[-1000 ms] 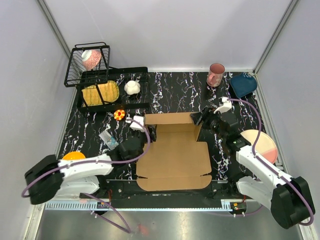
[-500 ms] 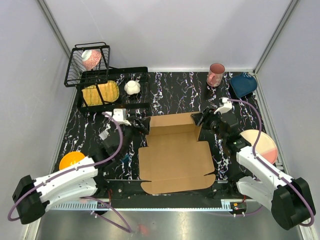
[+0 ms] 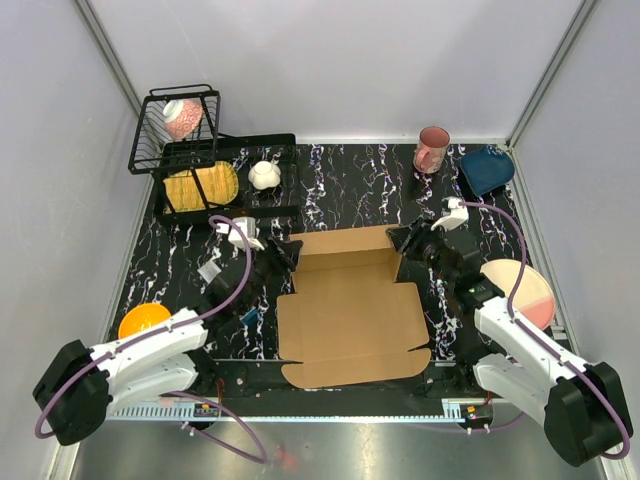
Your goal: Fold the paper box
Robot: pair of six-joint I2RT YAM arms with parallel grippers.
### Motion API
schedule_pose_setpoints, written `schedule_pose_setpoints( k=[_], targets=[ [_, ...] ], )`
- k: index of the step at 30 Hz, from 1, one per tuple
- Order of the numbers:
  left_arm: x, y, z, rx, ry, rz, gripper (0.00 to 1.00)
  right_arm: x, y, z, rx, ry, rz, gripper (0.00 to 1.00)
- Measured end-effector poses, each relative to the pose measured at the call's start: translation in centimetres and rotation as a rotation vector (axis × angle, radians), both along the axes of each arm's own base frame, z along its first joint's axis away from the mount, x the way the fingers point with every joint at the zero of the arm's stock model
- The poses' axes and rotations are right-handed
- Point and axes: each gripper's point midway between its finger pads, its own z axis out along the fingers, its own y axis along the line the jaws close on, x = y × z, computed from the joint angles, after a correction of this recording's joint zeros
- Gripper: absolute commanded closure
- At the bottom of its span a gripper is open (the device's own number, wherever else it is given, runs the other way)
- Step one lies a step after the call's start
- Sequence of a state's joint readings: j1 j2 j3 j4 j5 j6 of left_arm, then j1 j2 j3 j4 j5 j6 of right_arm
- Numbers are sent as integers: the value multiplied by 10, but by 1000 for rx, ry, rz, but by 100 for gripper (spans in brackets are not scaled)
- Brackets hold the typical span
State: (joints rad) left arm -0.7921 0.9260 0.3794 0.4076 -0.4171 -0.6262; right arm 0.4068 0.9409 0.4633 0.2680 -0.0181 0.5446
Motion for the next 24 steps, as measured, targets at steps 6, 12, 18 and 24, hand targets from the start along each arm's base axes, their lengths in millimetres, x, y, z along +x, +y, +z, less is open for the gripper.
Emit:
schedule_pose_setpoints(
  k=[6, 12, 18, 24],
  targets=[
    [0, -2, 3, -99, -13, -14, 69, 0, 0, -2, 5, -3, -1, 62],
    [0, -2, 3, -181, -28, -15, 78, 0, 0, -3, 9, -1, 0, 66],
    [2, -1, 2, -216, -39, -6, 73, 0, 1, -3, 38, 16, -10, 71],
    [-1, 0, -2, -247, -43, -10, 64, -4, -1, -8, 112, 41, -26, 74]
  ],
)
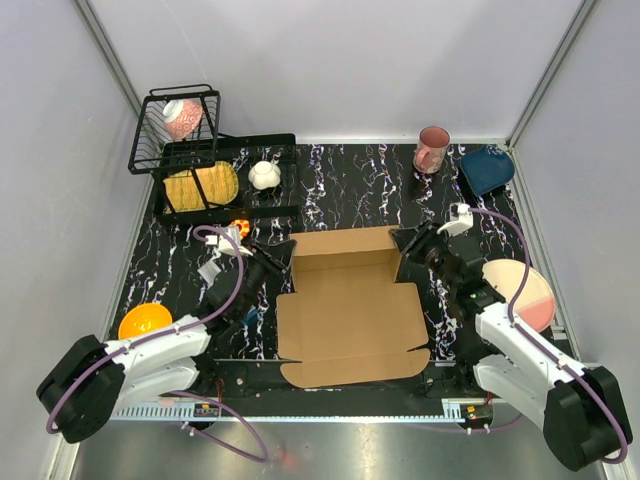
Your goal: Fold the paper box
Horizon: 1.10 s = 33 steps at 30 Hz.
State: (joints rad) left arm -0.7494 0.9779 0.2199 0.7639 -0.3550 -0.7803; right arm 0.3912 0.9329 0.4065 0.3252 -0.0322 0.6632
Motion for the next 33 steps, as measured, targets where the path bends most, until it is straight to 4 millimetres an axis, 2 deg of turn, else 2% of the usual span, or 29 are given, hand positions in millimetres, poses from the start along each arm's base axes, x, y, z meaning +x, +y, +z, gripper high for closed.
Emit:
schedule_pose_setpoints(
  k=[7, 15, 16, 17, 20, 22, 26, 27, 30, 33],
  targets=[
    [1, -1, 0, -4, -11, -2, 72, -10, -2, -1, 70, 9, -5, 79],
    [0, 0, -2, -45, -53, -12, 75, -26, -5, 1, 129, 6, -4, 81],
    [-1, 0, -2, -49, -58, -14, 75, -28, -5, 0, 130, 10, -2, 77],
    [-1, 0, -2, -52, -61, -16, 75, -29, -5, 0, 129, 12, -2, 63],
    [-2, 0, -1, -56, -66, -19, 74, -33, -5, 2, 130, 16, 0, 37],
    [-2, -1, -1, -54, -67, -25, 72, -38, -4, -2, 124, 47, 10, 35],
    [-2, -2, -2, -42, -67, -30, 71, -40, 2, -7, 96, 103, 34, 43],
    [-2, -2, -2, -37, -66, -29, 71, -36, 3, -7, 84, 113, 35, 51],
    [1, -2, -3, -26, -63, -22, 71, -25, 5, -9, 56, 127, 28, 65],
    [3, -2, -4, -25, -63, -18, 71, -18, 6, -12, 53, 116, 20, 71]
  ],
)
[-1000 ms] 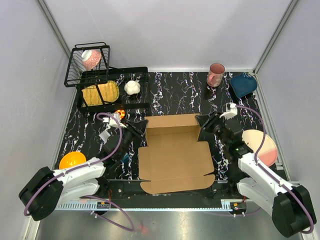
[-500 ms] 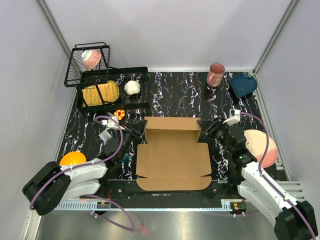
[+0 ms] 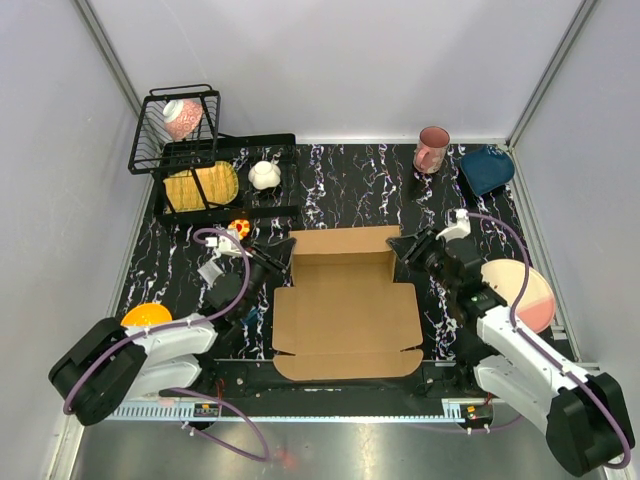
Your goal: Fold the paper box
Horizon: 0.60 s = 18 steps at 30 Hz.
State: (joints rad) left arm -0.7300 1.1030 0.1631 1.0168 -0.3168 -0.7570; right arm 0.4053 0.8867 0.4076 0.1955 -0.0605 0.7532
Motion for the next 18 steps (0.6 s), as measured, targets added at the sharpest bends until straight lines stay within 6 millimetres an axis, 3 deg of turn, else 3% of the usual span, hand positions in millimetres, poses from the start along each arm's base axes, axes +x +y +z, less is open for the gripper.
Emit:
schedule_pose_setpoints(
  k=[6, 12, 15, 18],
  targets=[
    [4, -2, -2, -35, -15, 5, 80, 2, -1, -5, 48, -37, -23, 73],
    [3, -2, -1, -111, -40, -2, 81, -1, -2, -4, 68, -52, -30, 70],
    [2, -4, -1, -119, -43, -11, 79, -3, -5, -4, 60, -50, -34, 58],
    [0, -4, 0, -118, -45, -17, 75, -5, -6, -1, 47, -48, -31, 38]
  ],
)
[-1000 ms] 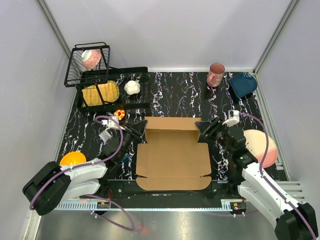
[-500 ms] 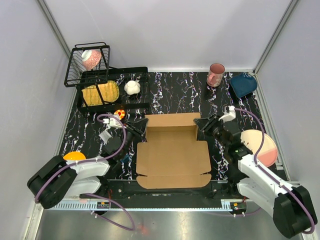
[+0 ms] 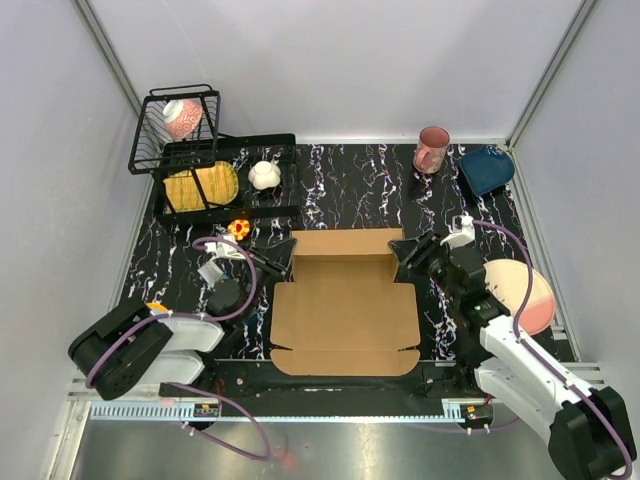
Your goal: Fold the paper box
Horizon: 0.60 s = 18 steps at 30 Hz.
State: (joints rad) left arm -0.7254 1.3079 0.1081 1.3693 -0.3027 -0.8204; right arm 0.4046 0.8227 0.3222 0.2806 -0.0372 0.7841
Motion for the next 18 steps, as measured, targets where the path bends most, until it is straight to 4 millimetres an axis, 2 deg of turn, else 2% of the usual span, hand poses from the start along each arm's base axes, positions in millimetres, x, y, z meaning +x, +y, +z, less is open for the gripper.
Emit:
schedule_pose_setpoints(
  k=[3, 6, 7, 14, 18],
  targets=[
    [-2, 2, 4, 16, 2, 3, 69, -6, -1, -1, -22, 33, 11, 28],
    [-5, 4, 5, 70, 19, 3, 60, -12, -3, -1, -51, 70, 17, 23],
    [-6, 4, 4, 93, 34, 0, 55, -14, -3, -1, -62, 80, 21, 22],
    [-6, 10, 1, 264, 96, 20, 41, -19, -7, 5, -155, 132, 41, 16],
    [-5, 17, 0, 321, 132, 50, 31, -21, -16, 11, -232, 145, 31, 13]
  ],
)
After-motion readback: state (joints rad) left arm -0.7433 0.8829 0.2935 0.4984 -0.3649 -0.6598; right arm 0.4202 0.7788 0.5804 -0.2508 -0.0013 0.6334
